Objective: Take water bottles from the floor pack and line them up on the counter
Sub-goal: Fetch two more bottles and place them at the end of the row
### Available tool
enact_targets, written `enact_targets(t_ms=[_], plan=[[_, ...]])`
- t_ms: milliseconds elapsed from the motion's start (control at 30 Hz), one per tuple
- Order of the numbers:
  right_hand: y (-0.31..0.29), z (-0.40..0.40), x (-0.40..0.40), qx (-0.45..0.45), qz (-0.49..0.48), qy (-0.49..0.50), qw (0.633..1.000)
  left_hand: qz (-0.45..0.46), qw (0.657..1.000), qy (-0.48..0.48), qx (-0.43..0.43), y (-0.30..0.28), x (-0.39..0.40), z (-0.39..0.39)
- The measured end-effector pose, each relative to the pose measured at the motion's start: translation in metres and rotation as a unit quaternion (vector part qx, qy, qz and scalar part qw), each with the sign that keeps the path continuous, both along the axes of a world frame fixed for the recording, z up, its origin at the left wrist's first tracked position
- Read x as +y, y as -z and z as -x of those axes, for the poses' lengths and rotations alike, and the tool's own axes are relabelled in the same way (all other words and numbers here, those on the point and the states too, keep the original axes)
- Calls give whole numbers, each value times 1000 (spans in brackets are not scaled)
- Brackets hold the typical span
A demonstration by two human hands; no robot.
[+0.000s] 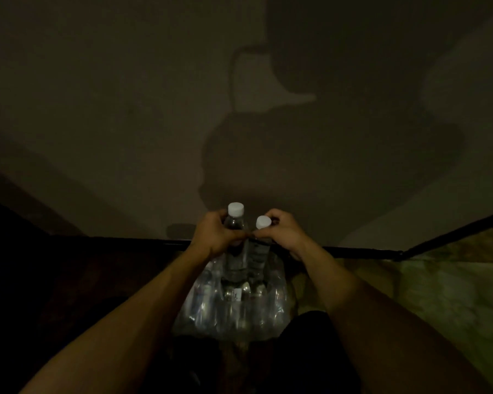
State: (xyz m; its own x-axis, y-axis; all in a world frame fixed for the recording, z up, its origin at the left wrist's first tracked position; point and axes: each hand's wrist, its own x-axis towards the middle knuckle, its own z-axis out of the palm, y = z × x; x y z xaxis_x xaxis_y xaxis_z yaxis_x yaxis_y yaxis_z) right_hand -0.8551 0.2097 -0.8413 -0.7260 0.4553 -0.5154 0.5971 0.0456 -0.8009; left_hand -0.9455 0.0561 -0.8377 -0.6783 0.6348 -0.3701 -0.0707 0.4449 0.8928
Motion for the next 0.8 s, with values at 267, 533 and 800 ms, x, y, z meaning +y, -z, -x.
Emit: enact_targets(t_ms=[267,533,800], plan=[[-126,6,-9,48,-11,53,997,-28,998,-28,45,-125,0,2],[-227,13,-15,133,14,133,982,-178,973,-114,-97,-231,13,-5],[-293,13,-22,144,46,202,968,-177,927,-184,-275,-299,17,-9]])
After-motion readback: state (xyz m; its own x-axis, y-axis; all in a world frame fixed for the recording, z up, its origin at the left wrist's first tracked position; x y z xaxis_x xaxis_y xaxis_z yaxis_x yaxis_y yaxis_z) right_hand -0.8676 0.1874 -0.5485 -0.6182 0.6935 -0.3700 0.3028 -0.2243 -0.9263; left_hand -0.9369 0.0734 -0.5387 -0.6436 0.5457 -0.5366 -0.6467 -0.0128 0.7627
